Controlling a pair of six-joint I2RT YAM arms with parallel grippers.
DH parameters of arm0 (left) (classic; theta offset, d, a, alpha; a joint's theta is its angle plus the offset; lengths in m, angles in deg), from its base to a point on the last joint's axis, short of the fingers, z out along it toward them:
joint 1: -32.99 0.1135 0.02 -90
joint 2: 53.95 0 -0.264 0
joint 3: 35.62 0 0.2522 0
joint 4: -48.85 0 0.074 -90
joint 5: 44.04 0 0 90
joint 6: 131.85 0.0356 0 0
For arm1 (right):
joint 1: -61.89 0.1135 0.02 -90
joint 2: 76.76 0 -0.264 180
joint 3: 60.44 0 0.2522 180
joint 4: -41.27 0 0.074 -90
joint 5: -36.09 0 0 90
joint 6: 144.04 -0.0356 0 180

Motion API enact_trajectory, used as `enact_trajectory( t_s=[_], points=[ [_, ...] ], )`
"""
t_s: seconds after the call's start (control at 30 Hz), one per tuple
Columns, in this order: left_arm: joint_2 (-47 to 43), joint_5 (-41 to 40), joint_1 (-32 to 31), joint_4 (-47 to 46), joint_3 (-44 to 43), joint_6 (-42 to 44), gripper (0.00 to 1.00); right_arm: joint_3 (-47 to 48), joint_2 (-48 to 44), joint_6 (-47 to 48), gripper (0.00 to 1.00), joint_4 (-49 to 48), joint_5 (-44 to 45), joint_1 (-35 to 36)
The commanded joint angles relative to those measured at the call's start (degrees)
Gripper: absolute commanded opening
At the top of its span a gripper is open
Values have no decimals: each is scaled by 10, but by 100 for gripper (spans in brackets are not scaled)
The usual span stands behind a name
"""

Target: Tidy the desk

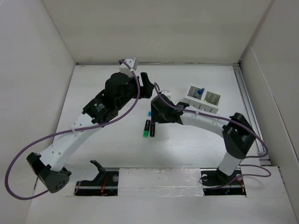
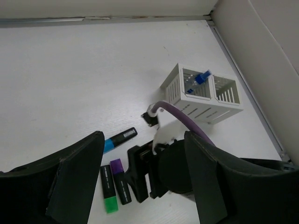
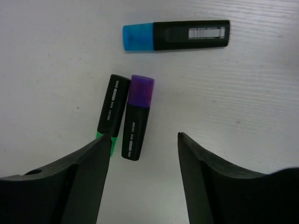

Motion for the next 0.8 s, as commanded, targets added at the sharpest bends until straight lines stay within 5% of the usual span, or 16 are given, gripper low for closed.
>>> enact_trajectory(
  t_s=[0.0, 0.2, 0.57, 0.77],
  points=[
    [-14, -14, 0, -7, -36, 7, 65, 61, 46, 10, 66, -19, -9, 12],
    [-14, -33, 0, -6, -45, 33, 66, 122, 144, 12, 67, 9, -10, 12],
    [-9, -39, 0, -27, -45, 61, 68, 129, 177, -6, 48, 18, 11, 12],
    [-16, -40, 0, -27, -36, 58, 68, 133, 191, -7, 52, 30, 25, 12]
  ],
)
